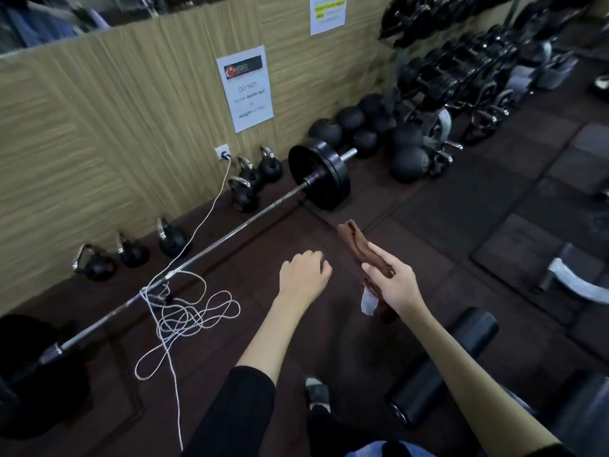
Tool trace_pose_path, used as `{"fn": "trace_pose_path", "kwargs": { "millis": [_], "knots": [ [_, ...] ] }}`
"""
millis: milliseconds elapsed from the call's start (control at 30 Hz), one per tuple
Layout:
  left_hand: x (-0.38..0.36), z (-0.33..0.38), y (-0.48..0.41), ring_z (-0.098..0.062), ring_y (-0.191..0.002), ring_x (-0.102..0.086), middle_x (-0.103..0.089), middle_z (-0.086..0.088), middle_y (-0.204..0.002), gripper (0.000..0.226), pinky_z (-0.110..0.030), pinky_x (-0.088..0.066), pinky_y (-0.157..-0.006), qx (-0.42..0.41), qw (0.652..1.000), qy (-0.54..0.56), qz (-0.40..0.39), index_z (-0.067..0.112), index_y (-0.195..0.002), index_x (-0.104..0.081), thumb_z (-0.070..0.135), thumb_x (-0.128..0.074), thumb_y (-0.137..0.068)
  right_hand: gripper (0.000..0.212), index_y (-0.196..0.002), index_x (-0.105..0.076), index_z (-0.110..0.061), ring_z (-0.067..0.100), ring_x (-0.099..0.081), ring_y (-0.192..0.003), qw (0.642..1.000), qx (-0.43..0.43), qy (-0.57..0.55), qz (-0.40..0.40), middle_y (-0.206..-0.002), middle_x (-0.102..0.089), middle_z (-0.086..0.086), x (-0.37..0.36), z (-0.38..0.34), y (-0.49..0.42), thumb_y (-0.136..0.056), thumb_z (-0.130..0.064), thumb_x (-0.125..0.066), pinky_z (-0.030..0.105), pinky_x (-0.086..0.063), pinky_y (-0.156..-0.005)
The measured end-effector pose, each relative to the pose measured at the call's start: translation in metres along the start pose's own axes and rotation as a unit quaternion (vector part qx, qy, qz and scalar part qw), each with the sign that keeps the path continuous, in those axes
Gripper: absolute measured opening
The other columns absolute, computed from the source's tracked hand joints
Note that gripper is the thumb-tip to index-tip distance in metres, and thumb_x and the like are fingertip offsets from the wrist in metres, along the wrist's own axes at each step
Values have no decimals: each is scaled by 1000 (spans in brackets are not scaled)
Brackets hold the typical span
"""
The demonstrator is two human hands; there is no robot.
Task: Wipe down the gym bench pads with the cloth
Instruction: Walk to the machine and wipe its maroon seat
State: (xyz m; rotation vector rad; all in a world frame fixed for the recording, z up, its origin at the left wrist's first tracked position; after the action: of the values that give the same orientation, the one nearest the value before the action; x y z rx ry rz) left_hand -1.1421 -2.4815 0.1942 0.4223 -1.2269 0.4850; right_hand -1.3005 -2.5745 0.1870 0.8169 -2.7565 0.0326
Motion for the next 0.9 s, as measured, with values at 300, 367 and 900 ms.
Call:
{"fn": "trace_pose_path", "kwargs": {
  "millis": [300, 367, 900],
  "knots": [
    [8, 3, -150, -25, -99, -58, -63, 0, -105, 27, -36, -41, -79, -78, 997, 10, -8, 17, -105, -62, 30, -42, -91, 42, -125, -61, -25, -6, -62, -96, 997, -22, 9, 69, -107, -68, -13, -7, -12, -121, -85, -16, -69, 8, -44, -84],
    [8, 6, -181, -25, -99, -59, -64, 0, -106, 28, -35, -40, -79, -101, 995, 16, -17, 17, -107, -62, 30, -43, -91, 41, -123, -62, -26, -6, -62, -98, 995, -30, 7, 94, -108, -68, -14, -8, -13, -142, -85, -15, -70, 11, -46, -87],
    [-8, 75, -391, -22, -97, -60, -64, 1, -107, 32, -36, -42, -80, -369, 923, -25, -109, 19, -109, -62, 34, -39, -95, 43, -124, -61, -29, -22, -54, -94, 931, -104, 1, 349, -105, -65, -21, 19, -16, -269, -85, -12, -68, 0, -40, -77]
  ]
}}
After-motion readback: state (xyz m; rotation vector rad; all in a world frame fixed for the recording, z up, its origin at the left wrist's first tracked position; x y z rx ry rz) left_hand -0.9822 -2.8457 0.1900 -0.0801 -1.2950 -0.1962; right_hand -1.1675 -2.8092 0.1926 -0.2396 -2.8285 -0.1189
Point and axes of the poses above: each hand's wrist, its own y-axis away from the middle knuckle, its own x-axis out of the back of the hand, z = x × y, the point moved 1 cm from there along -y, towards the middle knuckle
